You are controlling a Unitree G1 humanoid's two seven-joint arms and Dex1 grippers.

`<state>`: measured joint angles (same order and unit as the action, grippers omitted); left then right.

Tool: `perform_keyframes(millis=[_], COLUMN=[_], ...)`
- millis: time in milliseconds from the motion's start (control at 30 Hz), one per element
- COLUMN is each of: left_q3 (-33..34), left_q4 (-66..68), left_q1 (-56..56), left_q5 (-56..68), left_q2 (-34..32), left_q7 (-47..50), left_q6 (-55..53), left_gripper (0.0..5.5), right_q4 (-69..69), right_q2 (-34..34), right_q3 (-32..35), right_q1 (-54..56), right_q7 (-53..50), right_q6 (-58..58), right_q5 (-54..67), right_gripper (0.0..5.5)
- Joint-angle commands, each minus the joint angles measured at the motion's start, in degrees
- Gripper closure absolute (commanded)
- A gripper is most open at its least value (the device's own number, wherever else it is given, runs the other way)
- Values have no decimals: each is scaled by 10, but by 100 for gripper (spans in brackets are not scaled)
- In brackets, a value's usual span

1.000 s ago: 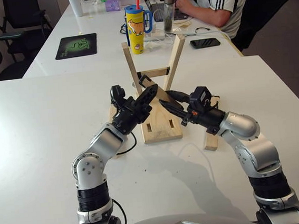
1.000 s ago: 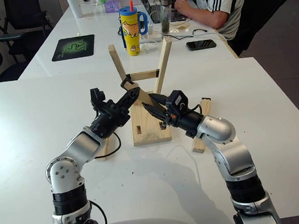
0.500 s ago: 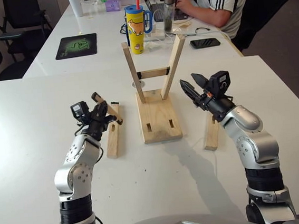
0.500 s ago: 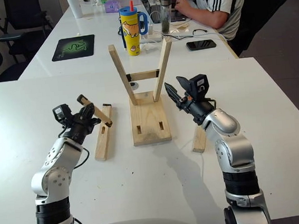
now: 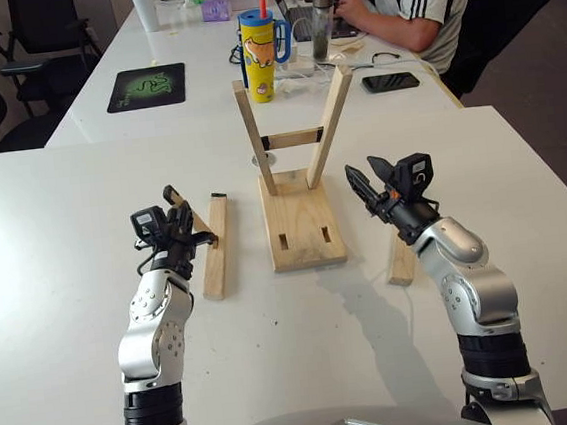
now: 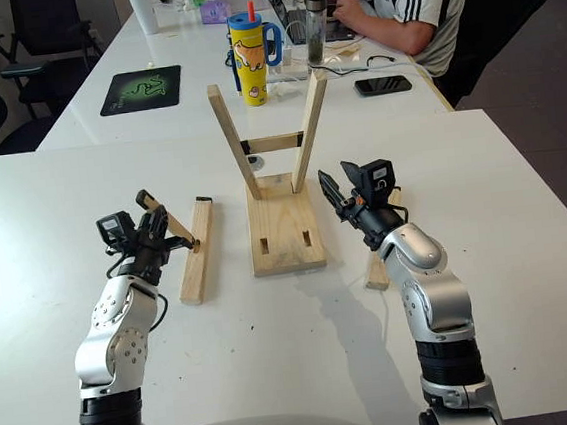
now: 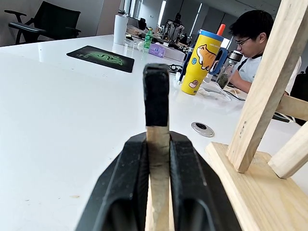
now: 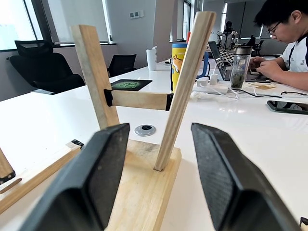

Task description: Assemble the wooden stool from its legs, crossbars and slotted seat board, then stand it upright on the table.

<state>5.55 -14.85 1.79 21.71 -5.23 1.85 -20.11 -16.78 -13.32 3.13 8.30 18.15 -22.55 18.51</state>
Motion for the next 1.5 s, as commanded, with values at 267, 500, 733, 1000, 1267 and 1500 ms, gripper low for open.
perform_keyframes(millis=[267,500,733,1000,1267,1500], left_q3=[5,1,4,-1,-72,-81], left_q4=[7,8,18,39,140,203], left_q1=[-7,-11,-23,-32,-93,-125], left_q5=[-16,-24,-40,-64,-174,-218], left_q2=[14,18,19,18,9,0], left_q7=[-21,-33,-33,-30,-48,-48], left_q6=[13,19,25,34,186,280], left_gripper=[508,508,508,508,508,508], right_q4=[5,10,12,11,15,19], right_q2=[-2,-2,-2,-1,-2,-3], right_q3=[4,6,11,13,18,18], right_q1=[-2,2,5,3,7,9], right_q7=[0,0,-2,-3,-2,-1], right_q6=[0,-1,-5,-10,-11,-10], right_q5=[-1,-1,3,5,7,7], right_gripper=[314,314,314,314,314,314])
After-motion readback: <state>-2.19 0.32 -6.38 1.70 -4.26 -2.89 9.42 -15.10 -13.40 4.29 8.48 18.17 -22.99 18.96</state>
